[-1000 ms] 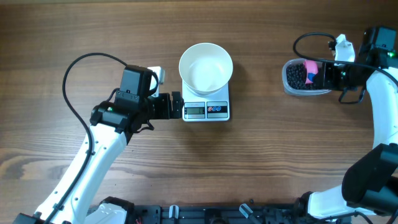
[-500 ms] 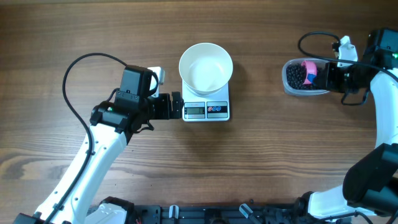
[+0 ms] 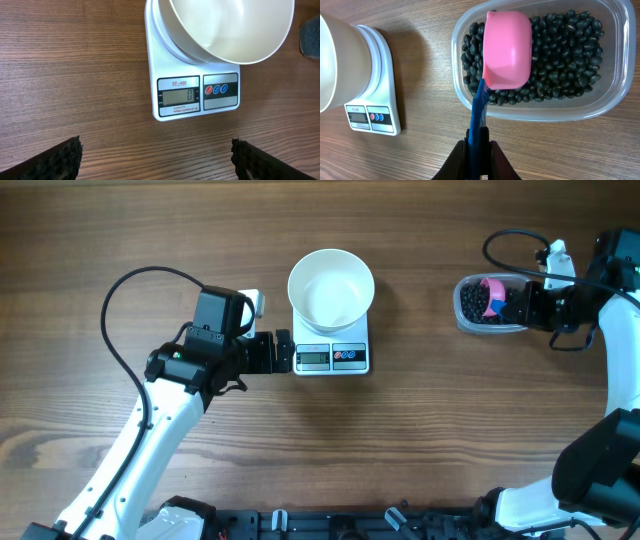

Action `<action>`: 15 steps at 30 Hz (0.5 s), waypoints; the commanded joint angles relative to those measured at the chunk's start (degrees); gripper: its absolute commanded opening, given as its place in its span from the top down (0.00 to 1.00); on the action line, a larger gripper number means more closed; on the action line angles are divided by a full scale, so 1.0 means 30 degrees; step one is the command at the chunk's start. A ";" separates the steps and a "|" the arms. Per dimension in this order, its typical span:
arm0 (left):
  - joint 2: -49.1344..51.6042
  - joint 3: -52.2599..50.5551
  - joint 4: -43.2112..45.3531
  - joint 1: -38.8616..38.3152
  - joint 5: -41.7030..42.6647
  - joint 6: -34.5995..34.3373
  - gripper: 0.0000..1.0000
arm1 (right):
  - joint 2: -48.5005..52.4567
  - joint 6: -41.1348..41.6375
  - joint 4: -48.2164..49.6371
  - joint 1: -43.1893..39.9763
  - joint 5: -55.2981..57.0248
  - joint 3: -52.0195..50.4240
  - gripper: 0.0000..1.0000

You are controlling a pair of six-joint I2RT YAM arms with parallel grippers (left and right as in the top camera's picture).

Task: Scoop item into bowl and weigh 150g on scale
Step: 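Lower the pink scoop into the black beans with the right gripper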

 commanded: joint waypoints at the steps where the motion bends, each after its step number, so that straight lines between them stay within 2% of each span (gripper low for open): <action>1: 0.0182 -0.0015 -0.0029 -0.0058 -0.0248 -0.0109 0.00 | 0.0372 -0.0051 -0.0233 -0.0168 -0.1035 -0.0197 0.96; 15: 0.0182 -0.0015 -0.0044 -0.0073 -0.0255 -0.0102 0.00 | 0.0372 -0.0423 -0.0605 -0.1224 -0.2703 -0.0197 0.96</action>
